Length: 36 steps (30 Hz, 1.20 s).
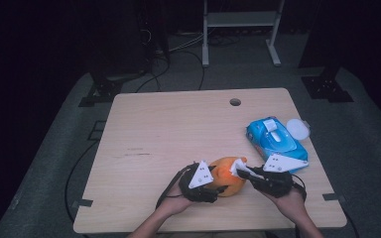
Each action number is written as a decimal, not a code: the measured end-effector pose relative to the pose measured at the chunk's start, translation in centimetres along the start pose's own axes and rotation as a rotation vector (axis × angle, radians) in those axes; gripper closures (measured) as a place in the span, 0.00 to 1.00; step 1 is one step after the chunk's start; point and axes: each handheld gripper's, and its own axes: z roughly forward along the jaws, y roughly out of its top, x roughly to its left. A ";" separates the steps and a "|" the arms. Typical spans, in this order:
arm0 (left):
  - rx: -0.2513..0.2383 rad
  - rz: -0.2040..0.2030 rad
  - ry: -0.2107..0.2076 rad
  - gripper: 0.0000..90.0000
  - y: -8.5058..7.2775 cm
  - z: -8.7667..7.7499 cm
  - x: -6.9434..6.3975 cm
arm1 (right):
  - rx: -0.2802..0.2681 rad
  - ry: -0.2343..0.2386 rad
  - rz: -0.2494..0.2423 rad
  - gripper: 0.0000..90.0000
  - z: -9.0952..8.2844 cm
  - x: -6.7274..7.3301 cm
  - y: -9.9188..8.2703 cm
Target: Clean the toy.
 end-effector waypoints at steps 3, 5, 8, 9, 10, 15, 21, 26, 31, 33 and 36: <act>-0.002 -0.006 -0.004 0.37 0.0 0.3 -0.3 | 0.004 -0.001 0.013 0.89 -0.1 -0.3 0.0; 0.005 0.005 -0.021 0.36 0.0 0.6 -0.6 | -0.004 -0.004 0.019 0.89 -0.4 -0.3 0.2; 0.017 0.032 -0.066 0.29 -0.1 0.6 -1.0 | -0.003 0.001 0.018 0.89 -0.3 -0.3 0.2; 0.014 0.021 -0.090 0.28 -0.1 0.4 -0.9 | 0.003 0.005 0.022 0.89 -0.3 -0.3 0.1; -0.001 -0.003 -0.129 0.26 -0.1 0.2 -0.5 | 0.006 0.015 0.026 0.89 -0.2 -0.4 0.0; -0.124 -0.138 -0.196 0.28 -0.4 -1.3 1.9 | 0.041 0.061 0.040 0.89 -0.5 -0.5 -0.9; -0.071 -0.102 -0.194 0.37 -0.6 0.0 0.7 | 0.070 0.037 0.027 0.89 -1.2 -0.7 -1.3; -0.047 -0.045 -0.186 0.38 0.0 0.7 -1.1 | 0.024 0.037 0.037 0.89 -2.1 -0.7 -0.4; -0.104 -0.102 -0.272 0.32 0.5 -0.2 -0.2 | 0.074 0.069 0.041 0.89 -1.4 -0.6 -1.8; -0.124 -0.113 -0.268 0.26 0.6 -0.3 0.2 | 0.084 0.064 0.048 0.89 -1.7 -0.7 -2.4; -0.088 -0.120 -0.256 0.24 0.3 0.4 0.0 | 0.092 0.060 0.043 0.89 -2.3 -0.6 -3.0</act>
